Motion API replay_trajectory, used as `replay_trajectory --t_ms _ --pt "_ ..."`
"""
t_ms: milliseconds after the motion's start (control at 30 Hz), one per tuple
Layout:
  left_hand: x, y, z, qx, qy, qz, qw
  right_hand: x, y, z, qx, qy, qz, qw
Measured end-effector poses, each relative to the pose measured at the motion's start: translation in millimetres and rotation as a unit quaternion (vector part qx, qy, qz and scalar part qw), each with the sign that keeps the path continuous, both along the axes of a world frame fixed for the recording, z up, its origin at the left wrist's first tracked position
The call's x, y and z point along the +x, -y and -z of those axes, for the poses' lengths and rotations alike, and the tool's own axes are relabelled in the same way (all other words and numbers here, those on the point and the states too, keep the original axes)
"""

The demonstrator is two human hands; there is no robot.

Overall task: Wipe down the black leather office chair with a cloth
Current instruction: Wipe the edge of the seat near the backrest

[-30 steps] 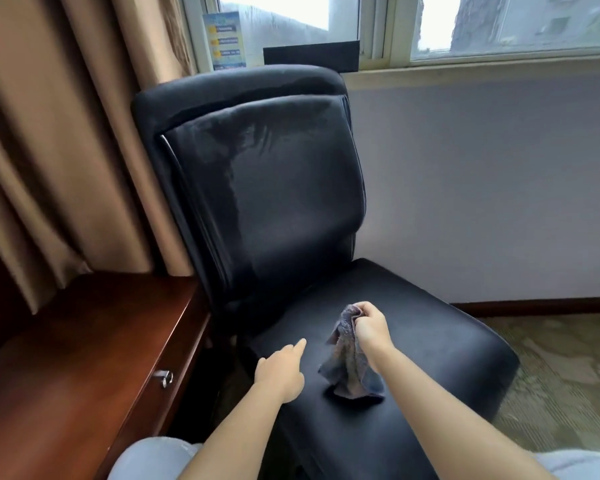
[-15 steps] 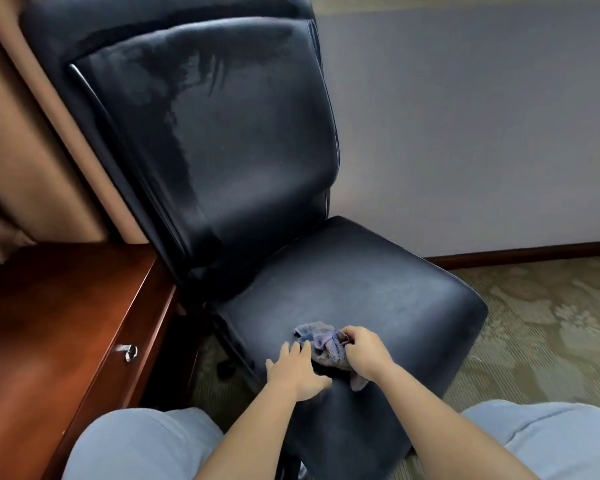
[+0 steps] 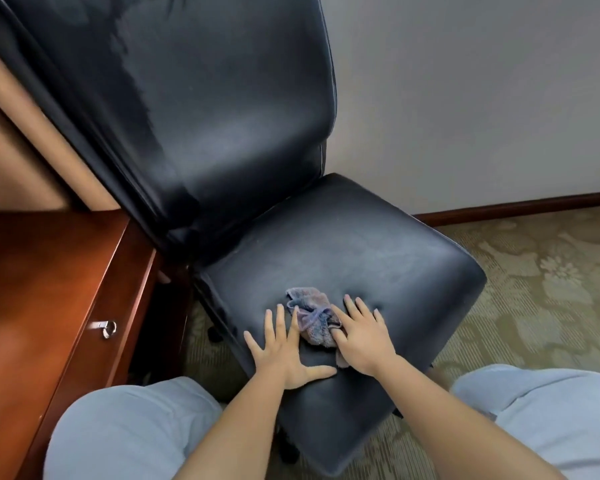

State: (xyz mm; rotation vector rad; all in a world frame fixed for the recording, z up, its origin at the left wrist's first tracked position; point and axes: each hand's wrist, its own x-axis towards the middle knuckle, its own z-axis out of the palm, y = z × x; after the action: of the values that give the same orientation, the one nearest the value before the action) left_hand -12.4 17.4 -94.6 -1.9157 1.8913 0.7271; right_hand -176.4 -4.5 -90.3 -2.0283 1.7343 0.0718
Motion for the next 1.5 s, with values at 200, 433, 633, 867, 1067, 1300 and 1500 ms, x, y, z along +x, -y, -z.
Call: replay_trajectory --t_ms 200,433,633,867,1067,1300,1500 --pt "54 24 -1 -0.051 0.030 0.092 0.994 38 -16 6 -0.019 0.007 0.013 1.000" --pt "93 43 -24 -0.041 0.015 0.113 0.993 74 -5 -2 -0.162 0.017 0.054 0.985" --pt "55 29 -14 -0.036 -0.021 0.100 0.994 68 7 -10 -0.132 0.107 0.139 0.976" --pt "14 25 -15 -0.067 -0.071 0.134 0.986 40 -7 -5 -0.118 0.147 0.044 0.981" --pt "14 15 -20 -0.085 -0.083 0.152 0.981 37 -15 -2 -0.114 0.144 0.032 0.982" --pt "1 -15 -8 -0.109 -0.095 0.106 0.984 22 -40 -4 -0.140 0.152 0.065 0.976" --pt "8 -23 6 -0.124 -0.083 0.070 0.986 11 -60 5 -0.178 0.161 0.117 0.964"
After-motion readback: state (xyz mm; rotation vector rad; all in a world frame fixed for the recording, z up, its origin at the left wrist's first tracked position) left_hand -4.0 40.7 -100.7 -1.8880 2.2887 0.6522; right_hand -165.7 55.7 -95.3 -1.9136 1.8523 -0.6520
